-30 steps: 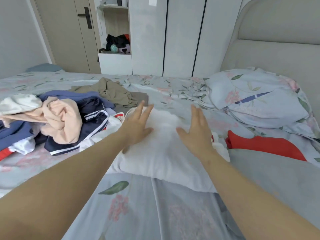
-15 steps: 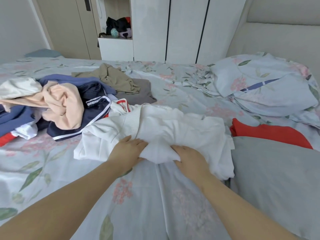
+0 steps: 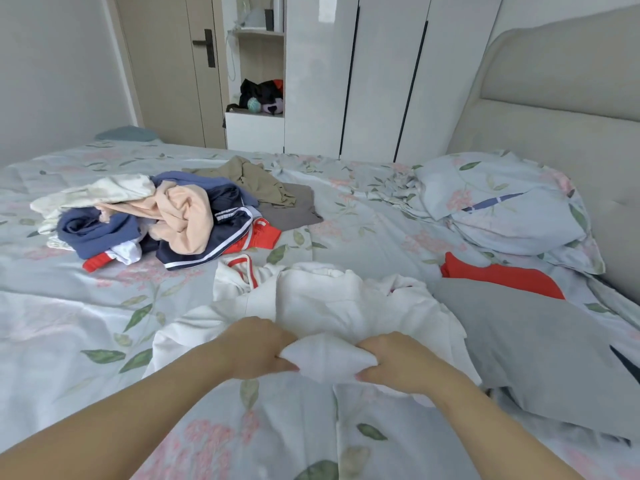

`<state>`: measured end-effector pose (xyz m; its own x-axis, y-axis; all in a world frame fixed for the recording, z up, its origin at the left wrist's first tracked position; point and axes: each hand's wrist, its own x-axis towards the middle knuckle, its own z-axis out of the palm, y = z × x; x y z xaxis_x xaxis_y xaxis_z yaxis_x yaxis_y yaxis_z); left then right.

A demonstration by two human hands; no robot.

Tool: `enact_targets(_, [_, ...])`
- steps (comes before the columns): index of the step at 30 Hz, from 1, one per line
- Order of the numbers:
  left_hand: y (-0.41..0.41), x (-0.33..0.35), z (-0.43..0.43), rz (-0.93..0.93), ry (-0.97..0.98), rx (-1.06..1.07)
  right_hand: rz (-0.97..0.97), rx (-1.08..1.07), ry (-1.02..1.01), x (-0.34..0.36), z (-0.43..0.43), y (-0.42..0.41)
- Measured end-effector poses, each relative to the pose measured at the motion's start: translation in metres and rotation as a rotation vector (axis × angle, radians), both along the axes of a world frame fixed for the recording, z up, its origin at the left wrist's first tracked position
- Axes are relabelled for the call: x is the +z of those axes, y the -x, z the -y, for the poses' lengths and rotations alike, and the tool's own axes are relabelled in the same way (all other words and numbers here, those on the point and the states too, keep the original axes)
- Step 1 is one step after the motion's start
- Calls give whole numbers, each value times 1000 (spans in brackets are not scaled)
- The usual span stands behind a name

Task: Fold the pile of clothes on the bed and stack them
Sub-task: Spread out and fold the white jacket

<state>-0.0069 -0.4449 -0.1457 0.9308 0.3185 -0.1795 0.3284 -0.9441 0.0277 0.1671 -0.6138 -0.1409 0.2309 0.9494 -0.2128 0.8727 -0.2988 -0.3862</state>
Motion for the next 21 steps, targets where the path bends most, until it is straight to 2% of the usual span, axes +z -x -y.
enact_targets(3, [17, 3, 12, -47, 83, 9, -13, 76, 91, 6, 14, 17])
enact_targets(5, [27, 0, 12, -48, 196, 8, -106, 48, 126, 2, 21, 20])
enact_targets(7, [35, -1, 13, 53, 369, 2, -304, -134, 37, -4, 25, 17])
enact_targets(8, [39, -4, 11, 121, 382, 9, -325, -256, -111, -7, 26, 14])
enact_targets(9, [43, -8, 9, 180, 318, 42, -231, -371, -284, -10, 26, 9])
enact_targets(10, [46, -13, 6, 225, 187, 90, -57, -480, -423, -12, 26, 3])
enact_targets(11, [48, -16, 6, 241, 35, 153, 121, -603, -472, -14, 27, -3])
enact_targets(13, [52, -20, 9, 190, -85, 261, 279, -756, -336, -16, 28, -14])
enact_targets(15, [57, -25, 6, 127, -22, 287, 227, -797, -234, -23, 28, -26])
enact_targets(19, [80, -24, -12, 50, 266, 203, 88, -872, -306, -23, 20, -42])
enact_targets(21, [89, -24, -21, -6, 277, 168, -1, -948, -318, -23, 14, -49])
